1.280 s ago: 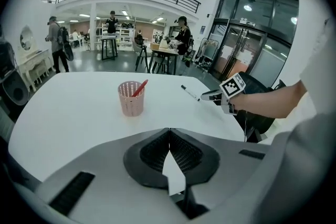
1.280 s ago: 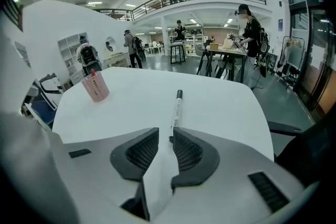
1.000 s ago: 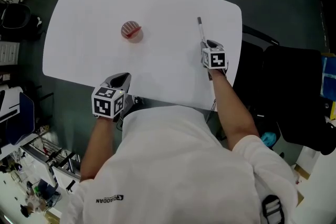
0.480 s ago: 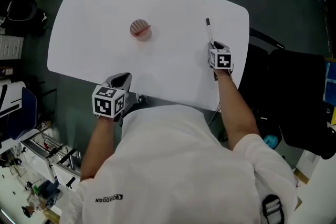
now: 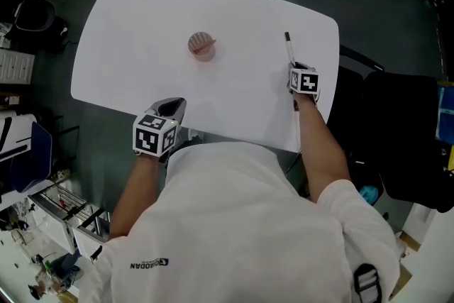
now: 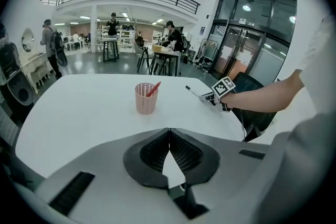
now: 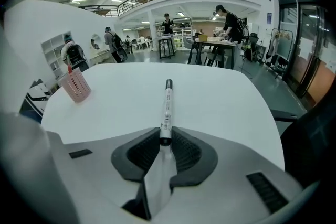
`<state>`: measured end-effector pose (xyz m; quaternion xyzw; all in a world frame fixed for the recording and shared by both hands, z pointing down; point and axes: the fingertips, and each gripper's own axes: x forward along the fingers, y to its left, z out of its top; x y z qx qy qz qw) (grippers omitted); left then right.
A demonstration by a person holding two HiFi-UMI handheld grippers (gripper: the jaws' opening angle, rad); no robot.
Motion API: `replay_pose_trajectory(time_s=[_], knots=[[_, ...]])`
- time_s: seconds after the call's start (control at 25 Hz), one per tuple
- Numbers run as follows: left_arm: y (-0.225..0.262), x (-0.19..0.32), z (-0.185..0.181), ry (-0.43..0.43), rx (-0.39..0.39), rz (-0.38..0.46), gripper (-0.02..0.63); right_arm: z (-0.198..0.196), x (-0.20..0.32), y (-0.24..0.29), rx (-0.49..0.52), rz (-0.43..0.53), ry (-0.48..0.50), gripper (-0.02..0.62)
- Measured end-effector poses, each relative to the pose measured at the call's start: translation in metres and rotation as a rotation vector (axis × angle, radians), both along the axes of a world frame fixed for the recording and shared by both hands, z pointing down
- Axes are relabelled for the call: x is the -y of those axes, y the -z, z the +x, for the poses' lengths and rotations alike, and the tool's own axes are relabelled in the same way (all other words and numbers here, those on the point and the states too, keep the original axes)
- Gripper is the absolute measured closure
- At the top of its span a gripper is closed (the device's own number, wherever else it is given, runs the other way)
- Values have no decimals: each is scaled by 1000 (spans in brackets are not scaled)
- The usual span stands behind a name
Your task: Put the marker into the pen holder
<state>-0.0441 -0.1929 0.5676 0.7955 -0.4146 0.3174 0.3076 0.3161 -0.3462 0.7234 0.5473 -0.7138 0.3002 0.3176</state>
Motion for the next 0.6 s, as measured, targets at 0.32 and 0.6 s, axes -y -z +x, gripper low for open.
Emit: replay_pose_trajectory(time_s=[0.32, 0.6], knots=[[15, 15, -24, 17, -73, 33, 578, -10, -11, 10, 41, -10, -67, 509], [15, 23, -32, -19, -97, 46, 578, -37, -34, 36, 118, 42, -89, 509]])
